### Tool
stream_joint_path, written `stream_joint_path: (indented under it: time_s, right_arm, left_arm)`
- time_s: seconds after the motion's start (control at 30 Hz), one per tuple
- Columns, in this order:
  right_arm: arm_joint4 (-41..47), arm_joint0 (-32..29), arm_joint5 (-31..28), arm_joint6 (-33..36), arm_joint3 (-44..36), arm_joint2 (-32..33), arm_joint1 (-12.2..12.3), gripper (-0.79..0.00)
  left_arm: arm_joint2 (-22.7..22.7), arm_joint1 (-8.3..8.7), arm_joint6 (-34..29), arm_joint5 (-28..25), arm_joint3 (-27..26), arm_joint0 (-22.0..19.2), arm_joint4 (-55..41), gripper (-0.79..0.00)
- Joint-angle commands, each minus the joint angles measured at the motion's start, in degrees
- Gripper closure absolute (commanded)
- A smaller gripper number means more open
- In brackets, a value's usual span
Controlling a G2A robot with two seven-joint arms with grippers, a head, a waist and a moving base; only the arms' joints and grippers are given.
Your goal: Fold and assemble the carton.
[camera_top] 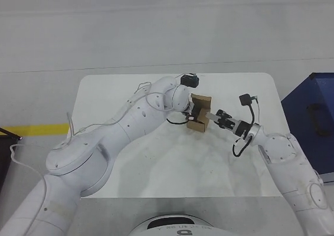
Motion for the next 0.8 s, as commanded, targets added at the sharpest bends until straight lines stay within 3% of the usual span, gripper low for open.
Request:
stream_joint_path:
  time_s: [0.0,0.03,0.07,0.13,0.17,0.2,0.4,0.63,0.77]
  right_arm:
    - [-0.07,-0.43,-1.14,-0.16,-0.23,0.25,0.08,-0.717]
    - [-0.14,-0.63,-1.65,-0.2,-0.29,0.31,0.11,-0.723]
    - [-0.19,-0.74,-2.09,-0.18,-0.35,0.35,0.15,-0.733]
    - [-0.11,-0.84,-2.55,-0.04,-0.3,0.39,0.2,-0.739]
    - [-0.01,-0.83,-2.69,0.1,-0.28,0.37,0.22,-0.742]
    - [0.1,-0.8,-2.86,0.27,-0.24,0.34,0.24,-0.751]
    - [0.22,0.22,-2.56,1.01,0.41,-0.29,0.27,-0.754]
    - [0.22,1.65,-2.86,1.25,1.59,-1.47,0.18,-0.748]
    - [-0.45,1.52,-3.45,0.76,1.45,-1.79,0.2,-0.757]
  left_arm:
    - [-0.23,0.0,0.18,0.88,-0.3,0.15,0.89,0.0]
    - [-0.41,0.05,0.26,1.32,-0.65,0.3,1.3,0.0]
    - [-0.71,0.17,0.39,1.65,-1.01,0.51,1.55,-0.062]
    - [-1.41,0.56,0.7,2.39,-1.71,0.99,2.16,-0.474]
    - [-1.88,0.85,0.94,2.64,-2.21,1.28,2.42,-0.754]
    - [-2.46,1.21,1.15,2.8,-2.7,1.61,2.57,-0.785]
    - [-7.48,4.86,2.12,1.75,-6.82,4.95,3.47,-0.785]
    - [-17.49,10.99,3.45,1.77,-11.47,10.37,5.35,-0.785]
    - [-22.67,13.18,3.91,0.8,-15.22,12.6,5.14,-0.785]
